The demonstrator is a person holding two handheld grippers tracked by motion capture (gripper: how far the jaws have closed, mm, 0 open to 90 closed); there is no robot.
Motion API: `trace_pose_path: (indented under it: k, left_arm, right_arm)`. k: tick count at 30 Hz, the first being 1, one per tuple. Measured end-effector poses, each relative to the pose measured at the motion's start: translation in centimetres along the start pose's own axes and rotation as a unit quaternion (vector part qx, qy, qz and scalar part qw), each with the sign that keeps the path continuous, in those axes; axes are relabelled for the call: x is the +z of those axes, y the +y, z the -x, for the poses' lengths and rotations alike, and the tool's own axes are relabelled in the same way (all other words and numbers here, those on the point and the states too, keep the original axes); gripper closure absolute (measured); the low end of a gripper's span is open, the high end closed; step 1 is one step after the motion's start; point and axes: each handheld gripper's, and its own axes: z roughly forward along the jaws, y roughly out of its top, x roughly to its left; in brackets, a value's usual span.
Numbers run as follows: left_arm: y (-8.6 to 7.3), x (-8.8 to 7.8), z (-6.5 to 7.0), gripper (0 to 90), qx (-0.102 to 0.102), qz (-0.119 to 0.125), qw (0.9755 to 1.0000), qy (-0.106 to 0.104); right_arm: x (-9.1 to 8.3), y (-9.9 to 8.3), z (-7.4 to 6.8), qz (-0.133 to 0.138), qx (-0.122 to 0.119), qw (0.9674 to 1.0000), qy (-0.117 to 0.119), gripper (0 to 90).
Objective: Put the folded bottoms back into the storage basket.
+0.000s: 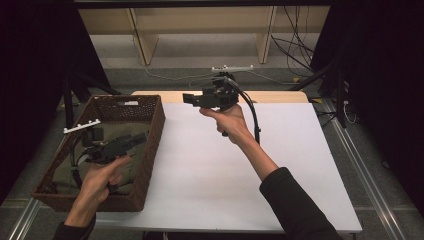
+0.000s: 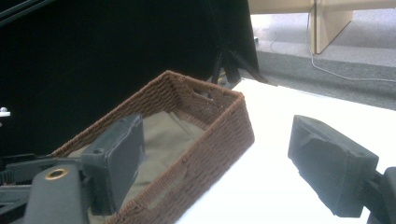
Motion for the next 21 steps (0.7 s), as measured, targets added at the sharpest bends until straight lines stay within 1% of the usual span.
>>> trace_pose_path:
  k: [3,5,9,13,14,21]
  left_arm:
    - [-0.4,0.5,0.6,19.2,0.016,-0.005,0.9998,0.004]
    - [-0.6,0.7,0.8,19.1,0.022,-0.004,0.9998,0.002]
    - [-1.0,1.2,1.4,19.0,0.035,0.0,0.9994,0.001]
    - [-1.5,1.7,2.1,18.9,0.048,0.0,0.9988,-0.002]
    - [-1.6,1.8,2.3,18.9,0.054,-0.001,0.9985,-0.003]
    - [-2.2,2.4,3.5,18.6,0.073,0.001,0.9973,-0.013]
  right_arm:
    - [-0.4,-0.5,0.2,0.0,-0.002,1.0,-0.003,19.8]
    - [-0.8,-0.8,0.2,0.001,-0.008,0.9999,-0.008,19.7]
    - [-1.4,-1.5,0.4,0.004,-0.009,0.9999,-0.007,19.7]
    - [-2.3,-2.2,0.4,0.005,-0.019,0.9997,-0.011,19.7]
    - [-2.5,-2.4,0.5,0.006,-0.023,0.9996,-0.014,19.8]
    - [-4.0,-3.6,1.0,0.014,-0.02,0.9996,-0.012,19.7]
